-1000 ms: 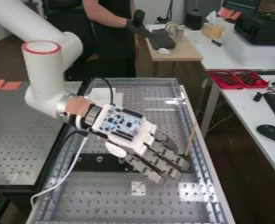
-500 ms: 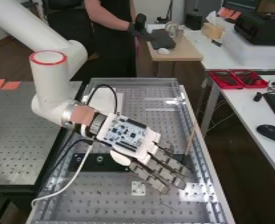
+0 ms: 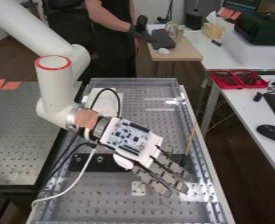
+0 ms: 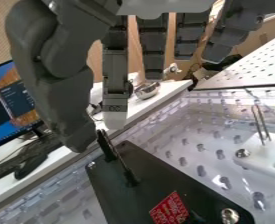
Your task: Grab the drill bit and place it in the clear container
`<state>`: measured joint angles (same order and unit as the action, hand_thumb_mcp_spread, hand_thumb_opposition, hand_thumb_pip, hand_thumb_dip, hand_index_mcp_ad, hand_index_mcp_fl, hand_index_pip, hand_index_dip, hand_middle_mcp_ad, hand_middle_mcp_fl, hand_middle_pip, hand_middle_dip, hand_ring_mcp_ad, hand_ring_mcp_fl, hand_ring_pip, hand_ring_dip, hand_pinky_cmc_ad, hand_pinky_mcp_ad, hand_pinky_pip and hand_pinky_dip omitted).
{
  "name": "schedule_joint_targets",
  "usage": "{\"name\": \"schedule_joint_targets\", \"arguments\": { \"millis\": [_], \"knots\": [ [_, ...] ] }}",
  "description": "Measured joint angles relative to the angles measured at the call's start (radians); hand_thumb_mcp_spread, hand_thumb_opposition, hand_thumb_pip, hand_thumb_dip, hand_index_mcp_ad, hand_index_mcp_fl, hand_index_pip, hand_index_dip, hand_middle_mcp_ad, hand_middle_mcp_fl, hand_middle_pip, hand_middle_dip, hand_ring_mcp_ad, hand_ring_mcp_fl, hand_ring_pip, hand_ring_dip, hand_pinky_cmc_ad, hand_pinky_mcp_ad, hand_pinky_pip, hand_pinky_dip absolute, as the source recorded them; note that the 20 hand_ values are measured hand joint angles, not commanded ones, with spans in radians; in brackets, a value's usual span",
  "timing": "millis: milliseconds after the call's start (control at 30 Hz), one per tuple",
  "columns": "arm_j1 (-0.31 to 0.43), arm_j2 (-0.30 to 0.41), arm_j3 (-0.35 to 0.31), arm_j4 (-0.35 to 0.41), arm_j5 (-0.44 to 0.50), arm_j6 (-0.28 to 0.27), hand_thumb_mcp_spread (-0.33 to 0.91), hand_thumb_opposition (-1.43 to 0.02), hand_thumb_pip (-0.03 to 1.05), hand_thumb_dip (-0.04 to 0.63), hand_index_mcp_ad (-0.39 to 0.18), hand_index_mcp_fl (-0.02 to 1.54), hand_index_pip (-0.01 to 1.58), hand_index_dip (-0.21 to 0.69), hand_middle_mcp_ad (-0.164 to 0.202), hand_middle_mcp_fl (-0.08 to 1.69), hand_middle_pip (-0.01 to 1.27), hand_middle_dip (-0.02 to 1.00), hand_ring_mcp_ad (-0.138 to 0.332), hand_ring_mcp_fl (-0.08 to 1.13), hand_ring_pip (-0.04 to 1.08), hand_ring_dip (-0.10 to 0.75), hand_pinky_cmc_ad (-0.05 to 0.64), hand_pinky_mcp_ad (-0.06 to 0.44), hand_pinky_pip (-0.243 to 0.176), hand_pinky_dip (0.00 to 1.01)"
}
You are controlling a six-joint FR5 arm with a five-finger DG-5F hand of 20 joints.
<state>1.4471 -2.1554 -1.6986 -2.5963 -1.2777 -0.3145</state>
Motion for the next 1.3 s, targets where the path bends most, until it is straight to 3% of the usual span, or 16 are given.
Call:
{"name": "schedule_joint_targets", "arguments": {
  "millis": [1300],
  "knots": [
    [-0.018, -0.037, 0.04, -0.011, -0.026, 0.0, 0.5, -0.9, 0.53, 0.253, -0.101, 0.41, 1.32, 0.168, 0.11, 0.21, 0.14, 0.16, 0.162, 0.02, 0.1, -0.021, 0.258, 0.166, -0.091, 0.18]
  ]
}}
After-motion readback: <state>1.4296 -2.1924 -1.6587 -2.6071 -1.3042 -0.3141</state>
